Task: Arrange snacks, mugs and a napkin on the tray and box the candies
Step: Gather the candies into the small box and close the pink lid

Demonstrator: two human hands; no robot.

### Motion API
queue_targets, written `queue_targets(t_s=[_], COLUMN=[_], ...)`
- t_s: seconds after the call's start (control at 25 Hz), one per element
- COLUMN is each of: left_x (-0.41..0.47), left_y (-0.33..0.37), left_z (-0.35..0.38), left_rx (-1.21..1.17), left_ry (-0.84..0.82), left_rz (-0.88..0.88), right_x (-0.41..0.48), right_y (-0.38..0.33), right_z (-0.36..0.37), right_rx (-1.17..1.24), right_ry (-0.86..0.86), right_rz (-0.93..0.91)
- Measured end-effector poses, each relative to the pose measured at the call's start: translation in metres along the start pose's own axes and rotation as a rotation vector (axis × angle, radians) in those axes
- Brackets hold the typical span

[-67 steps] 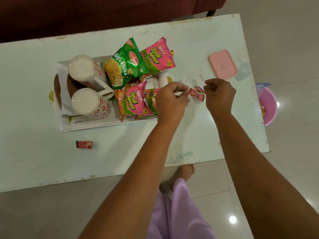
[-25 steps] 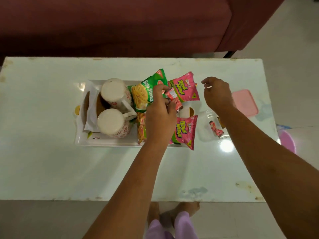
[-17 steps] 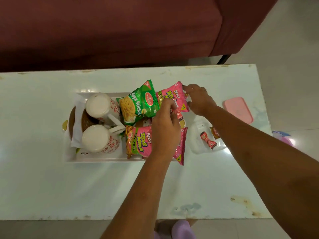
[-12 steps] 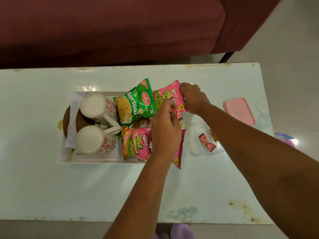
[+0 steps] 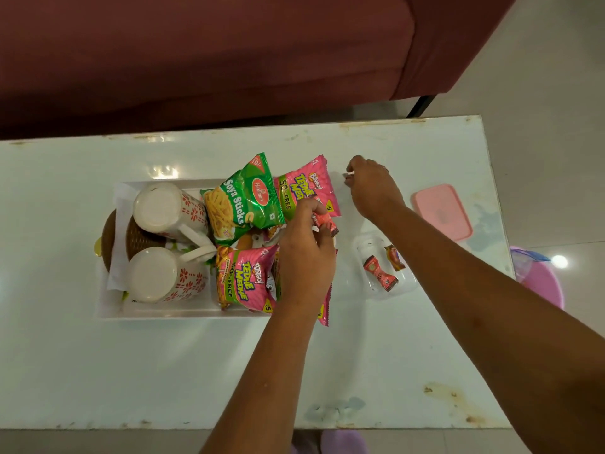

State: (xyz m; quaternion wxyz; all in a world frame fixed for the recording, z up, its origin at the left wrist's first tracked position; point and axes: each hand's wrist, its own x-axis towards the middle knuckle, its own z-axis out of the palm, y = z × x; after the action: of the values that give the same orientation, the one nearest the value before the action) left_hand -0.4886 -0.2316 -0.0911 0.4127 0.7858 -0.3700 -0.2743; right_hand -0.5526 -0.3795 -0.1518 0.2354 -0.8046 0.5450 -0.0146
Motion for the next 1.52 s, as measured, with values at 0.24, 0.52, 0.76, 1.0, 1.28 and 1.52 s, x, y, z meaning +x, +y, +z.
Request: queue_targets(t_s=[0.24,0.52,0.76,1.0,1.28,1.52], left_x=[-0.016,-0.032,-0.042,-0.051,-0.067,-0.068], left_y=[-0.001,0.001,0.003,0.004,0.001,-0.007], left_z=[0.003,0.004,0.013,0.023,0.034,0.044], left_rx=[0.021,-0.024,-0.244,-0.016,0.276,0.314], left_ry=[-0.025,-0.158,-0.312,-0.298,-0.405,-0.430], left_rz=[-0.057,-0.135,-0.240,-0.158,-0.138,-0.199], right_x=[-0.085,-0.156,-0.165,-0.167,-0.167,-0.139], right_y=[0.022,0.024,0.005,0.022,0.044,0.081], right_z=[-0.033,-0.011,-0.013,-0.011,0.004,0.001], right_rx=[0.110,-0.108,0.866,0.705,0.349,-0.033], right_ry=[0.265,0.211,0.209,0.269,0.338,0.110], right_rz=[0.078,0.075,0.321,0.370,0.402,0.488])
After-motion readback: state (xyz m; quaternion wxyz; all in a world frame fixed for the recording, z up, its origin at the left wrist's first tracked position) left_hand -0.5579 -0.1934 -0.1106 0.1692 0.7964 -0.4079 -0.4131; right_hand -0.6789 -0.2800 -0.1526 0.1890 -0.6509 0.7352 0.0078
